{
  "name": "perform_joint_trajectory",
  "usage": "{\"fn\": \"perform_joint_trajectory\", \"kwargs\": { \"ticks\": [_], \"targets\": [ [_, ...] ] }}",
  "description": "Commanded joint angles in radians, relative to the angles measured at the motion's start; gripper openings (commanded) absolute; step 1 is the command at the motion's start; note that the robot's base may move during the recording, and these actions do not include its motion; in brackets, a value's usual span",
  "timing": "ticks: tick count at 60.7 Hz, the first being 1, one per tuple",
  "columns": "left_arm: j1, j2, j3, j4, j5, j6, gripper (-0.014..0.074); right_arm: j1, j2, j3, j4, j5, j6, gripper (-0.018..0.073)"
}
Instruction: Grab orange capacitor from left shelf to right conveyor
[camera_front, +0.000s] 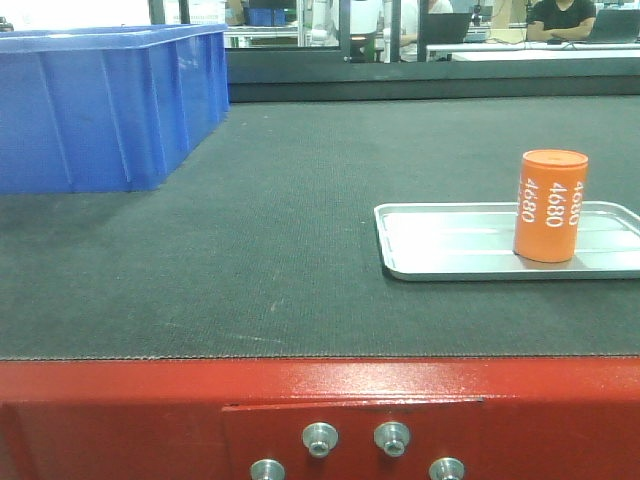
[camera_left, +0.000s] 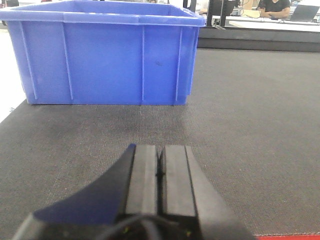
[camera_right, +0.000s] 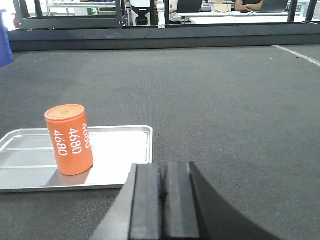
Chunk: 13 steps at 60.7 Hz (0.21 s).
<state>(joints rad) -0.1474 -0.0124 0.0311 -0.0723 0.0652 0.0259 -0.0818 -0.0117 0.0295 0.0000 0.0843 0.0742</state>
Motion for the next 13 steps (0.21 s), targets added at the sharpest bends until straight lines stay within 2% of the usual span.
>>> {"fn": "perform_joint_trajectory", "kwargs": {
  "ticks": [1,13],
  "targets": [
    [-0.002,-0.011,-0.005,-0.002,-0.09,-0.001,-0.0127,-0.005,-0.007,-0.005,0.0,-0.092,-0.008,0.0055],
    [-0.002,-0.011,-0.005,-0.002,-0.09,-0.001,-0.0127,-0.005,-0.007,-0.005,0.0,-0.092,-0.008,0.0055]
  ]
}}
